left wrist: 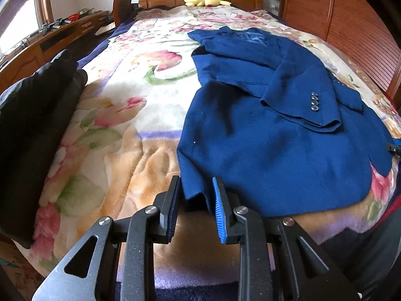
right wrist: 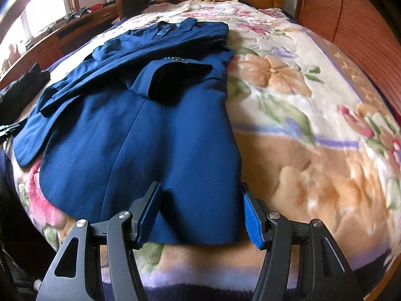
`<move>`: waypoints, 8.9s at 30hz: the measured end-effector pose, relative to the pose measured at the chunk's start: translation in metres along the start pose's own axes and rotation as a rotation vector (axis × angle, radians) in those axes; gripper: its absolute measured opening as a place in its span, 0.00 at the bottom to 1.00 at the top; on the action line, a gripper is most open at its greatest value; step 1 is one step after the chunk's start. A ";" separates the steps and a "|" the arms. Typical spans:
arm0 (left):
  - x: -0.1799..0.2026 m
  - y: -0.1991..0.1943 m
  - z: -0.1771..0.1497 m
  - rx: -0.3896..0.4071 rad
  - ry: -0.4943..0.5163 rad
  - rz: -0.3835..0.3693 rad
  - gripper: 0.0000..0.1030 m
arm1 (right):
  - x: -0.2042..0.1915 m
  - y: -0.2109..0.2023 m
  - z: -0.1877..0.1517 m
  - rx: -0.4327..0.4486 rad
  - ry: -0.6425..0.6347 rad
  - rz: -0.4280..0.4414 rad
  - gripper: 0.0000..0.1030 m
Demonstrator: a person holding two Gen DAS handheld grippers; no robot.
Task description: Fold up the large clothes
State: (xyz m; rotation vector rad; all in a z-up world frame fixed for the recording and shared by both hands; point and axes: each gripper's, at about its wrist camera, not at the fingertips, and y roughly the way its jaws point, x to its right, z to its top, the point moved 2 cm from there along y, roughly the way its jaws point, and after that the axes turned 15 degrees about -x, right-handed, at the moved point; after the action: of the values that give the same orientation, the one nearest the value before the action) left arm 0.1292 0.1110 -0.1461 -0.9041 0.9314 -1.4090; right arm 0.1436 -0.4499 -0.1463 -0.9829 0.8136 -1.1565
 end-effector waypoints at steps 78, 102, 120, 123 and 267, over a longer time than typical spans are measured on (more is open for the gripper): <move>0.038 -0.246 0.042 0.634 0.155 -0.029 0.04 | -0.041 -0.254 -0.035 0.613 -0.148 -0.268 0.10; 0.024 -0.050 0.235 0.327 0.070 0.074 0.04 | 0.020 -0.090 0.187 0.339 0.014 -0.267 0.10; 0.049 -0.044 0.197 0.245 0.146 -0.046 0.25 | -0.025 -0.079 0.170 0.195 -0.127 -0.214 0.62; 0.051 -0.047 0.180 0.245 0.150 -0.062 0.26 | -0.046 -0.090 0.151 0.202 -0.182 -0.193 0.63; 0.060 0.038 0.053 0.161 0.068 -0.113 0.26 | -0.014 0.002 0.273 -0.056 -0.006 -0.264 0.69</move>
State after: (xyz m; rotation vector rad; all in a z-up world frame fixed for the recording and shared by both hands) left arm 0.1901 0.0485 -0.1607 -0.8022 0.8149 -1.5962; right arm 0.3890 -0.3817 -0.0473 -1.1650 0.7297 -1.3611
